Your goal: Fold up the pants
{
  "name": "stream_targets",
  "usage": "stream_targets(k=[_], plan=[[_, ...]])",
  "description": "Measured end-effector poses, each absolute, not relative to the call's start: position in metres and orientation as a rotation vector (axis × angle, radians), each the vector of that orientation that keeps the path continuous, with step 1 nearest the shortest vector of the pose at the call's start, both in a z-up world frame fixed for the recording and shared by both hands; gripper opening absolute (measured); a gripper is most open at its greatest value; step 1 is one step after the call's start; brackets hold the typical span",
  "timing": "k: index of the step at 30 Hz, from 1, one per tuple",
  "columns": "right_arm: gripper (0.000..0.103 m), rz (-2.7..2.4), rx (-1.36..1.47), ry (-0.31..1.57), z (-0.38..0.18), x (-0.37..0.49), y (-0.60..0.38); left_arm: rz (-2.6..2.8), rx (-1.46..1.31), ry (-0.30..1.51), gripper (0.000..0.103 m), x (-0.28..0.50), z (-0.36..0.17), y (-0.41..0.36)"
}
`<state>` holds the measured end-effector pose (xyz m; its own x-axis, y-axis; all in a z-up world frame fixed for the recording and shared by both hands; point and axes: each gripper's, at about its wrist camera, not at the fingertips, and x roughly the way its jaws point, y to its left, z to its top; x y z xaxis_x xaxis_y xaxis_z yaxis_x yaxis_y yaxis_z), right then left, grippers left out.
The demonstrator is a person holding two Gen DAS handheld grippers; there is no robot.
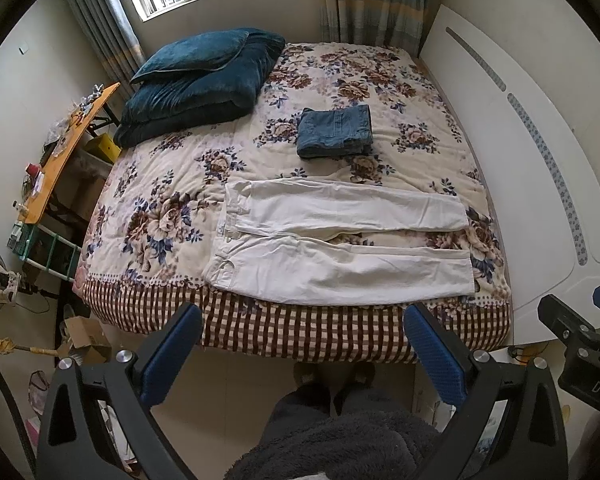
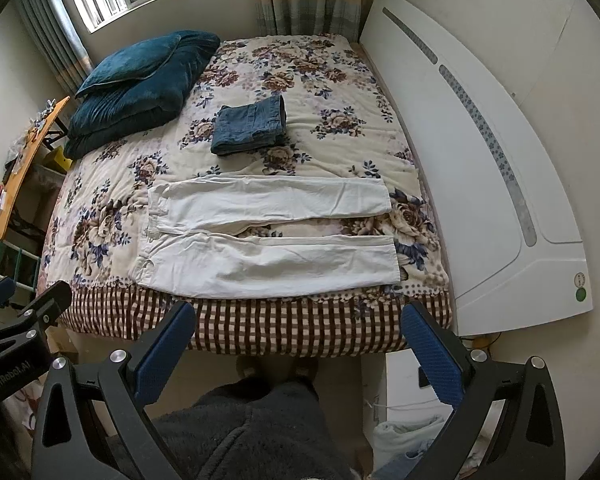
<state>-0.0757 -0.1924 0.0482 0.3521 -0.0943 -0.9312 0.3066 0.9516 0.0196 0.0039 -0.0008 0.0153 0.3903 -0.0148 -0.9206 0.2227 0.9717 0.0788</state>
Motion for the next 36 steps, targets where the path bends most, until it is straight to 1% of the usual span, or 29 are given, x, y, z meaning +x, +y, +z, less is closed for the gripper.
stream_targets(k=[17,36], plan=[[0.103,-0.252,0.215,1.171,0.060,-0.079,-0.199,-0.148,0.196,1.144,0.103,0.001,0.025,-0.011],[0.103,-0.240,0.206,1.159,0.066,-0.079,-0.202,-0.143,0.176,1.113,0.103,-0.002,0.028,-0.003]])
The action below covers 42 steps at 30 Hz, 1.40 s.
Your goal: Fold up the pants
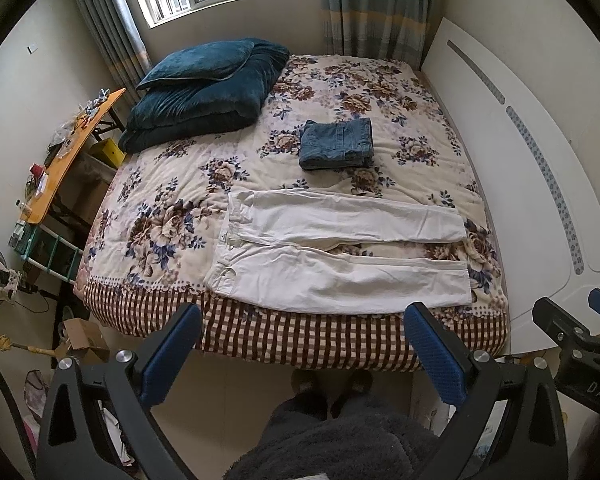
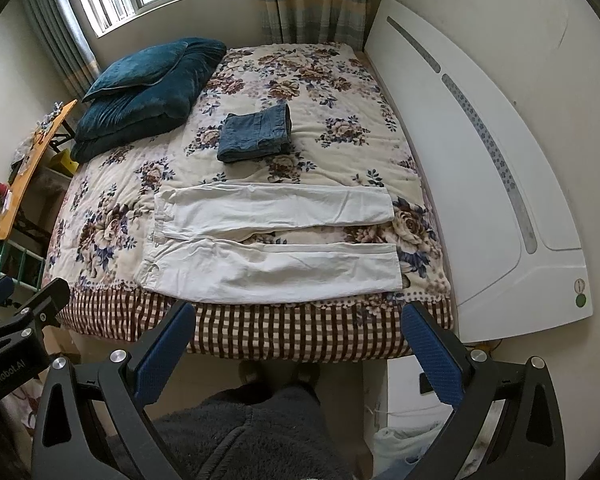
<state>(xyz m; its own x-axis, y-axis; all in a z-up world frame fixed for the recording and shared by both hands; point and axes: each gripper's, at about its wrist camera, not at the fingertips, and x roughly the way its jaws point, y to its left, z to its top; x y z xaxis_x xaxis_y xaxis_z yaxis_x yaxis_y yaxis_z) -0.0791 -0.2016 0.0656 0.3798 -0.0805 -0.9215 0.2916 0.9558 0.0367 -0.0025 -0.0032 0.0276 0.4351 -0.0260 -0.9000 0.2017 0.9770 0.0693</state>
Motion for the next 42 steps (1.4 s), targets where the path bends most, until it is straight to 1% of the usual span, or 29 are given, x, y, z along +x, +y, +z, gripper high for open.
stream_targets(k=[32,36,42], plan=[[0.103,-0.230,0.209,1.158,0.066,-0.072,-0.200,-0.140,0.153,1.111,0.103,0.002,0.027,-0.012],[0.103,-0.235,0.239,1.151,0.049,-0.061,-0.212,-0.082,0.135,1.073,0.103,0.027,0.009,-0.012],[0.103,-0.235,0.257,1.185,-0.016,-0.006,-0.252,0.042,0.163,1.093,0.103,0.086,-0.045,-0.009]])
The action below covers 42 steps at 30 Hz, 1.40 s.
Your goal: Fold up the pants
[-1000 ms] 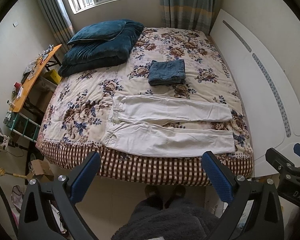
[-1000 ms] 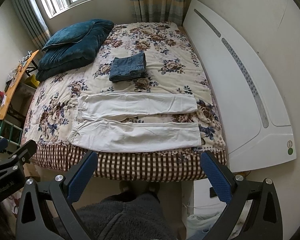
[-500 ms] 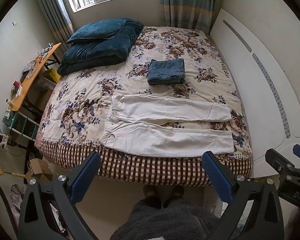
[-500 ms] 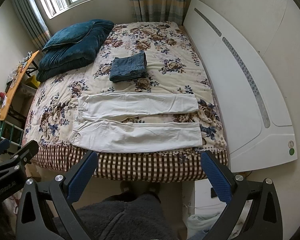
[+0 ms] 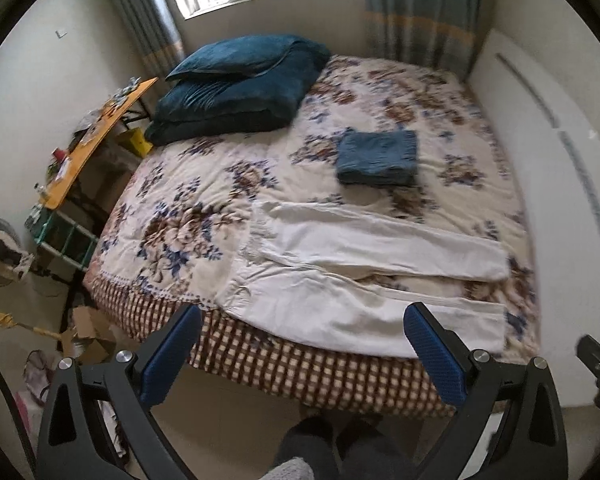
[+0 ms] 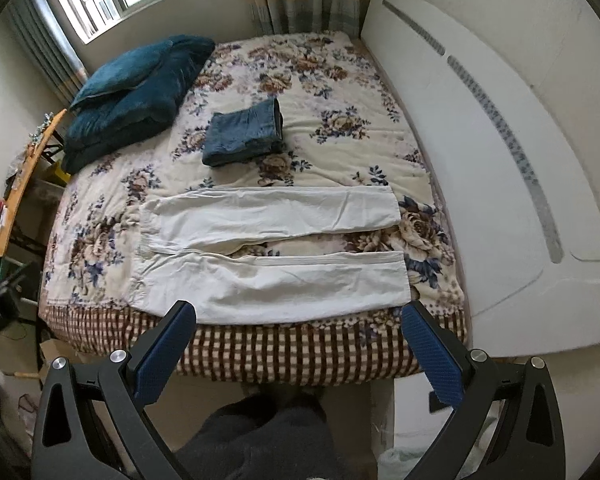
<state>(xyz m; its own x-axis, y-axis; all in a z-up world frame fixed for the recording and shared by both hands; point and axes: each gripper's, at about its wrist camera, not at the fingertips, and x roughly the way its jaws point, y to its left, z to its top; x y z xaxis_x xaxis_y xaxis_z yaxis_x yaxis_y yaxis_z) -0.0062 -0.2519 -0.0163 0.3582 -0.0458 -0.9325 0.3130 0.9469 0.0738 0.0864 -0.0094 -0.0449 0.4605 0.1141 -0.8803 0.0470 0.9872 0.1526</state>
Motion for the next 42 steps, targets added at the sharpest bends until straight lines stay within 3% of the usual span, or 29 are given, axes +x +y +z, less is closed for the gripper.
stream_targets(k=[16,22,26,32,33,36,37,38,39,40,41,42], plan=[[0.103,-0.224,0.147,1.490,-0.303,0.248,-0.275,-0.015,0.417,1.317,0.100,0.323,-0.279,-0.009],[0.103,-0.090,-0.057,1.587,-0.434,0.369,-0.236,-0.198,0.628,1.407,0.096,0.421,-0.406,-0.029],[0.103,0.077,-0.242,1.646,-0.519,0.433,-0.206,-0.377,0.836,1.460,0.083,0.460,-0.495,-0.048],[0.102,0.282,-0.441,1.735,-0.608,0.488,-0.194,-0.662,1.053,1.600,0.083,0.483,-0.585,-0.060],[0.100,0.301,-0.456,1.747,-0.615,0.491,-0.193,-0.695,1.058,1.625,0.083,0.485,-0.593,-0.060],[0.081,0.392,-0.435,1.772,-0.631,0.503,-0.194,-0.729,1.034,1.661,0.080,0.492,-0.600,-0.061],[0.069,0.410,-0.422,1.767,-0.632,0.503,-0.194,-0.736,1.036,1.655,0.070,0.492,-0.598,-0.061],[0.058,0.427,-0.403,1.757,-0.631,0.505,-0.194,-0.742,1.024,1.645,0.049,0.492,-0.591,-0.060],[0.051,0.429,-0.383,1.746,-0.629,0.505,-0.195,-0.739,1.013,1.623,0.039,0.493,-0.583,-0.060],[0.037,0.425,-0.354,1.729,-0.625,0.505,-0.197,-0.712,1.009,1.603,0.022,0.494,-0.575,-0.057],[0.028,0.413,-0.338,1.705,-0.618,0.502,-0.199,-0.695,1.015,1.579,0.010,0.495,-0.567,-0.058],[0.025,0.402,-0.330,1.684,-0.611,0.498,-0.205,-0.690,1.002,1.552,0.009,0.494,-0.557,-0.055]])
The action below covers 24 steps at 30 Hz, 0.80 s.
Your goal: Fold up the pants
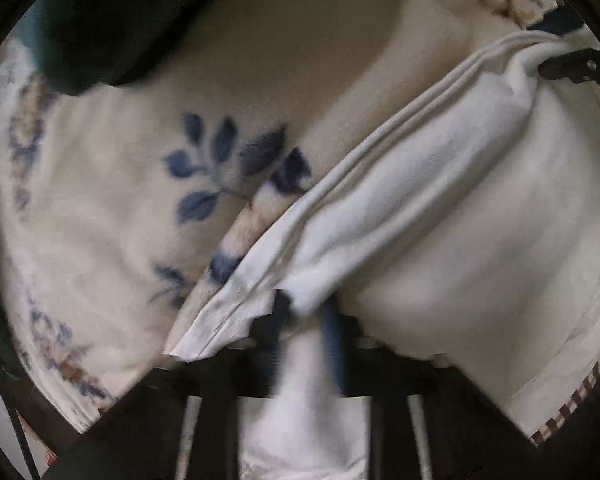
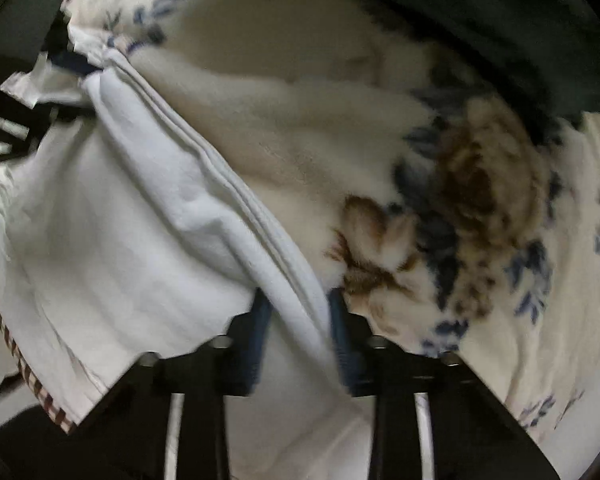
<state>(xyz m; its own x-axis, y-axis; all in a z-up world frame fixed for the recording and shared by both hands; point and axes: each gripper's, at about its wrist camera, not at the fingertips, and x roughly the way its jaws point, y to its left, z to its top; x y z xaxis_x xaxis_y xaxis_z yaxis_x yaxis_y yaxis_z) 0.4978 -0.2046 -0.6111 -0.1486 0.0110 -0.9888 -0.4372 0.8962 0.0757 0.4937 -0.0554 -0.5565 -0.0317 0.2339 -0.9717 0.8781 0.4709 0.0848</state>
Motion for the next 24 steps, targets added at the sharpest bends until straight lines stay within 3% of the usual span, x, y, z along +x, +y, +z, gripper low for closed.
stream_targets(k=[2,10,16,20,24], plan=[[0.016,0.391,-0.279,1.640,-0.595,0.486,-0.211,-0.662,0.947,1.513,0.006,0.489,-0.533,-0.049],[0.015,0.361,-0.023,1.553,-0.532,0.387,-0.232,-0.495,0.554,1.468,0.005,0.407,-0.435,0.011],[0.015,0.302,0.183,1.671,-0.531,0.272,-0.205,-0.321,0.231,1.662,0.006,0.274,-0.462,0.036],[0.016,0.228,0.274,1.782,-0.567,0.223,-0.198,-0.148,0.077,1.779,0.006,0.233,-0.509,0.065],[0.018,0.174,0.385,1.848,-0.601,0.224,-0.205,-0.046,-0.055,1.812,0.007,0.223,-0.515,0.082]])
